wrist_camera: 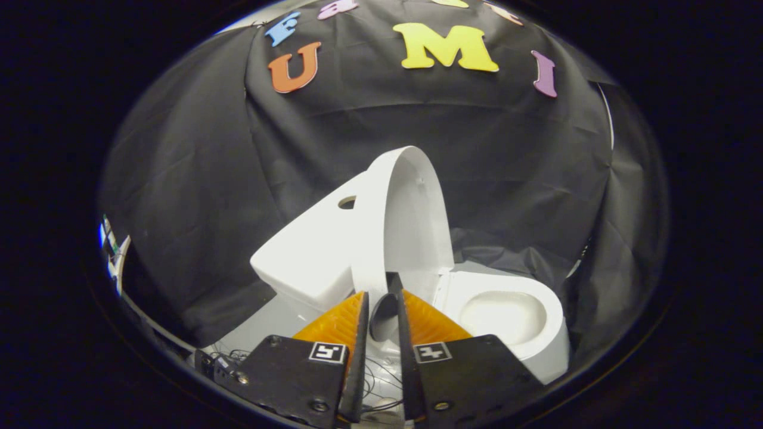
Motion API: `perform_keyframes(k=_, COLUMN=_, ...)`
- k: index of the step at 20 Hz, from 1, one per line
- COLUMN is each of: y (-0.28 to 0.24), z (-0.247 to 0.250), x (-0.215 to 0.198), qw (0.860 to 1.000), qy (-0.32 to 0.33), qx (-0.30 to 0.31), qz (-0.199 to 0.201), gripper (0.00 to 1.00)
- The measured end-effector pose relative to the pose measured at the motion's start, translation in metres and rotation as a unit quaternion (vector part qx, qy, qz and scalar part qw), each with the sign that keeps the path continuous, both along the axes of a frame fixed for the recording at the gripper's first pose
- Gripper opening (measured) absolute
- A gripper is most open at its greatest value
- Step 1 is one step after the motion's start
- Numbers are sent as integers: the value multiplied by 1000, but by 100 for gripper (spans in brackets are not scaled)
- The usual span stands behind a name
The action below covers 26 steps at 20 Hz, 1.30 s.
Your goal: Open the toilet lid.
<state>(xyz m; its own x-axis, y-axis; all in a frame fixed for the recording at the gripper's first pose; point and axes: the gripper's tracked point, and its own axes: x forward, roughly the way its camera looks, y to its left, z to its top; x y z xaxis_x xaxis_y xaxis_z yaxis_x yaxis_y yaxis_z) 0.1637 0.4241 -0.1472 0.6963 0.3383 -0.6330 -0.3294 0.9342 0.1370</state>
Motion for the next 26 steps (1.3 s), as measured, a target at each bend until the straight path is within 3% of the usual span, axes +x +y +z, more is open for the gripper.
perform_keyframes(k=7, y=-43, z=38, x=-10, qw=998, qy=-54, qx=13, qz=-10, gripper=86)
perform_keyframes(k=13, y=-101, z=73, x=-28, qw=994, qy=-102, qx=35, qz=-17, gripper=86)
perform_keyframes(k=17, y=-144, z=112, x=-45, qw=984, qy=-167, qx=60, qz=-25, gripper=86)
perform_keyframes(k=20, y=-177, z=129, x=-53, qw=976, qy=-206, qx=58, qz=-41, gripper=100)
perform_keyframes(k=26, y=-228, z=162, x=-83, qw=958, qy=-274, qx=71, qz=-53, gripper=99)
